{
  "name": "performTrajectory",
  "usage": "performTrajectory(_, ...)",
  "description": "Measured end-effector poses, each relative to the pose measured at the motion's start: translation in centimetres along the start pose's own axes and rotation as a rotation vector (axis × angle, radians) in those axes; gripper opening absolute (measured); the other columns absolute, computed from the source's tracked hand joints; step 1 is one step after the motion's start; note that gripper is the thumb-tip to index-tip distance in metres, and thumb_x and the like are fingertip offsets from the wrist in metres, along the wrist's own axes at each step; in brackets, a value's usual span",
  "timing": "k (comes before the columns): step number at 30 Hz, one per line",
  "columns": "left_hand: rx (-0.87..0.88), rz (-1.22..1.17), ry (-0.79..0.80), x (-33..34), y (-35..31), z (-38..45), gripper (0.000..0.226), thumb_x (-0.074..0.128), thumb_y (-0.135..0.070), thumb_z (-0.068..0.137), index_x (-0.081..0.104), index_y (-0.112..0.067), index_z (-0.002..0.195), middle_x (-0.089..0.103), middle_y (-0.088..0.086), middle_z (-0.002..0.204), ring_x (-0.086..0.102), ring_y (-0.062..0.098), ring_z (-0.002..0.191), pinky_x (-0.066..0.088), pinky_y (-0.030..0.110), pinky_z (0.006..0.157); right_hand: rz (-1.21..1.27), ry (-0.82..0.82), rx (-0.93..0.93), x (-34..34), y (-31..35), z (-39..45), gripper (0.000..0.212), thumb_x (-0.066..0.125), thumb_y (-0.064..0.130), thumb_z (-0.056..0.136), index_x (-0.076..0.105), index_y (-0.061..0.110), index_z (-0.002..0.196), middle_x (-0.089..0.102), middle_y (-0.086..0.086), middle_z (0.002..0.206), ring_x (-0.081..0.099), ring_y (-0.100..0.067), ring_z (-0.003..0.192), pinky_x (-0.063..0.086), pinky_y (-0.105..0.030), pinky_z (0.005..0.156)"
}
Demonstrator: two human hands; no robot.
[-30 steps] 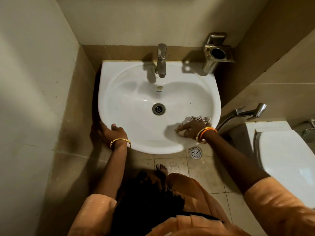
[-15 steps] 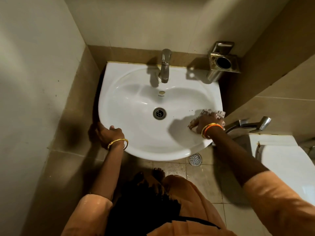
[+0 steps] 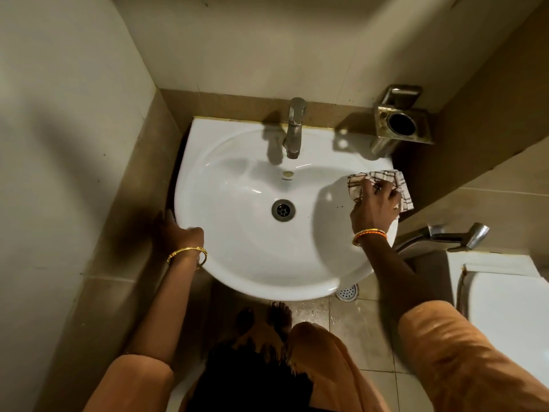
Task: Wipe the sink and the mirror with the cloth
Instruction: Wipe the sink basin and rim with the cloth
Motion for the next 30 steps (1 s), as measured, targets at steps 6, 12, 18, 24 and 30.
performTrajectory(6,0.027,-0.014,0.057,-2.0,-5.1,-1.7,0.046,0.06,-0.02,0.085,0.053,-0.006,0.128,0.056,0.014,0.133,0.052,0.033,0.122,0.041,0.042,0.105,0.478,0.021,0.27,3.3,5.3,2.2,0.056,0.063,0.007,0.076,0.041,0.006,0.127,0.03,-0.028,0.138,0.03,-0.049,0.125,0.034,-0.053,0.104)
performTrajectory(12,0.002,-0.059,0.094,-2.9,-5.4,-1.7,0.041,0.064,-0.013,0.082,0.059,-0.007,0.123,0.064,0.014,0.122,0.061,0.03,0.11,0.048,0.041,0.098,0.886,0.026,0.206,4.8,9.2,2.2,0.044,0.072,0.004,0.063,0.048,0.003,0.1,0.043,-0.02,0.109,0.044,-0.027,0.095,0.036,-0.027,0.082)
performTrajectory(18,-0.075,-0.202,0.325,-4.2,-4.9,0.2,0.049,0.067,-0.005,0.081,0.055,-0.015,0.128,0.064,0.008,0.114,0.062,0.028,0.099,0.049,0.047,0.094,0.764,-0.023,0.324,5.3,4.2,2.3,0.047,0.074,0.016,0.073,0.046,0.003,0.109,0.05,-0.016,0.114,0.05,-0.036,0.107,0.043,-0.042,0.084)
performTrajectory(24,-0.05,-0.233,0.349,-4.0,-4.8,1.0,0.05,0.065,0.003,0.081,0.055,-0.01,0.128,0.063,0.016,0.118,0.059,0.025,0.097,0.048,0.047,0.096,0.444,0.299,0.201,7.2,9.0,-0.2,0.067,0.068,0.024,0.08,0.035,0.008,0.135,0.034,-0.02,0.138,0.039,-0.043,0.119,0.045,-0.05,0.087)
performTrajectory(30,0.022,-0.11,0.264,-3.3,-5.1,1.1,0.041,0.065,0.002,0.08,0.061,-0.004,0.12,0.066,0.019,0.115,0.062,0.028,0.094,0.05,0.038,0.09,0.505,0.242,0.088,6.5,9.8,-0.5,0.044,0.054,0.002,0.076,0.048,0.009,0.12,0.045,-0.02,0.128,0.049,-0.045,0.108,0.047,-0.045,0.08)
Point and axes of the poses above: each hand's wrist, its own z-axis towards the middle knuckle, its own x-axis out of the palm, y = z × x, the point moved 2 cm from there along z, towards the middle knuckle
